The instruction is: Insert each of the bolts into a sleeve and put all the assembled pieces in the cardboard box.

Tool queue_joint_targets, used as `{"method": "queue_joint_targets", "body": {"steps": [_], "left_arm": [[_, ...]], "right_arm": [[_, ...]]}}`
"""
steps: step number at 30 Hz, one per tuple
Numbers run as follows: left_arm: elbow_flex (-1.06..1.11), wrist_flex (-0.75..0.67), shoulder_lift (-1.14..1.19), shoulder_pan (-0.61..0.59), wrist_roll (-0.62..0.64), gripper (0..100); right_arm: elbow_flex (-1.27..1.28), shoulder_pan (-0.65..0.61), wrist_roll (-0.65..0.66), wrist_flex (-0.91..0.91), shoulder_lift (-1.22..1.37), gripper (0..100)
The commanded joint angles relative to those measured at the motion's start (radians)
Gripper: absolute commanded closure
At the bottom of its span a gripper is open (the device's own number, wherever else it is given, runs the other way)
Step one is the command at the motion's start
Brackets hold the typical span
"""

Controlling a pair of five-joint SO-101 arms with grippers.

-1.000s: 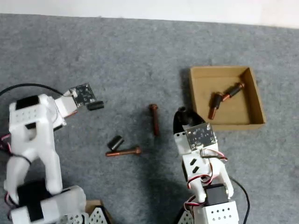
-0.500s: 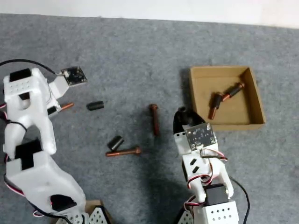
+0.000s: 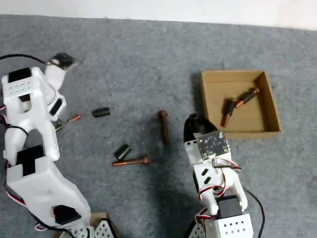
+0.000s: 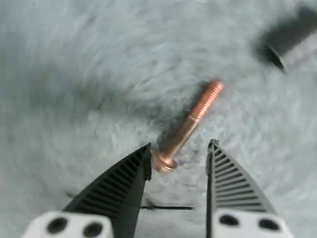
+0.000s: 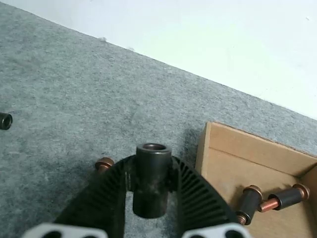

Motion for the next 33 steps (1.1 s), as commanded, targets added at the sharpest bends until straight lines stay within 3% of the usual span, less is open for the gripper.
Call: {"method": "queue_joint_targets", "body": {"steps": [1,4,6,15,23,33], "left_arm": [[-0.039,0.026,-0.054,-0.048,0.666,82],[-0.039,0.040,-0.054,-0.047,1.010,82],[-0.039,0.038,-0.054,-0.038,1.157,82],[-0.039,0.046,-0.054,-0.021,1.485,82],[0.048,0.026,-0.051,-0.013,1.683,82],[0.246,-0.166,-0.053,0.001,1.703,82]], "right_arm": [[0.107,0.008,-0.002,0.001,-0.015,99.2],[0.107,0.008,-0.002,0.001,-0.015,99.2],[0.107,0.008,-0.002,0.001,-0.015,99.2],[0.107,0.008,-0.002,0.001,-0.015,99.2],[0.107,0.010,-0.002,0.013,-0.015,99.2],[0.107,0.010,-0.002,0.013,-0.015,99.2]]}}
